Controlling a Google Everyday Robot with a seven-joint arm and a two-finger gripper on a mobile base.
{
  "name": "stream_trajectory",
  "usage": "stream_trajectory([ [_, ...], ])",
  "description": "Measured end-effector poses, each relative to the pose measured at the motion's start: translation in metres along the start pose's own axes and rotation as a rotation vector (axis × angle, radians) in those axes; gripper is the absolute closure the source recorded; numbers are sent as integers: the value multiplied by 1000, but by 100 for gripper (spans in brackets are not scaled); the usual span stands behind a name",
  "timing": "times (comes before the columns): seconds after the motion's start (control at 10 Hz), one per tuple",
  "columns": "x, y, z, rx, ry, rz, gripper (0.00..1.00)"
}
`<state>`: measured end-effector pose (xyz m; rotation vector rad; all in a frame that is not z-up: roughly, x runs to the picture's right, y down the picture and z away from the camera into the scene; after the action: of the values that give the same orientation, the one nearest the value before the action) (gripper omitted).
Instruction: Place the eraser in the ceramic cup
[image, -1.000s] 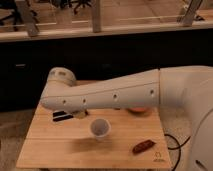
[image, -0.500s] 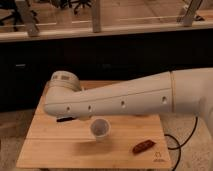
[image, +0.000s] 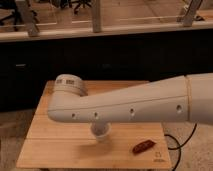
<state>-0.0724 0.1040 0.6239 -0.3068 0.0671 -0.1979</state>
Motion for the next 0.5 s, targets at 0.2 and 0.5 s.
stream_trajectory([
  [0.2, 7, 3, 0, 2, 5, 15, 100],
  [0.5, 15, 5, -2, 6, 23, 32, 100],
])
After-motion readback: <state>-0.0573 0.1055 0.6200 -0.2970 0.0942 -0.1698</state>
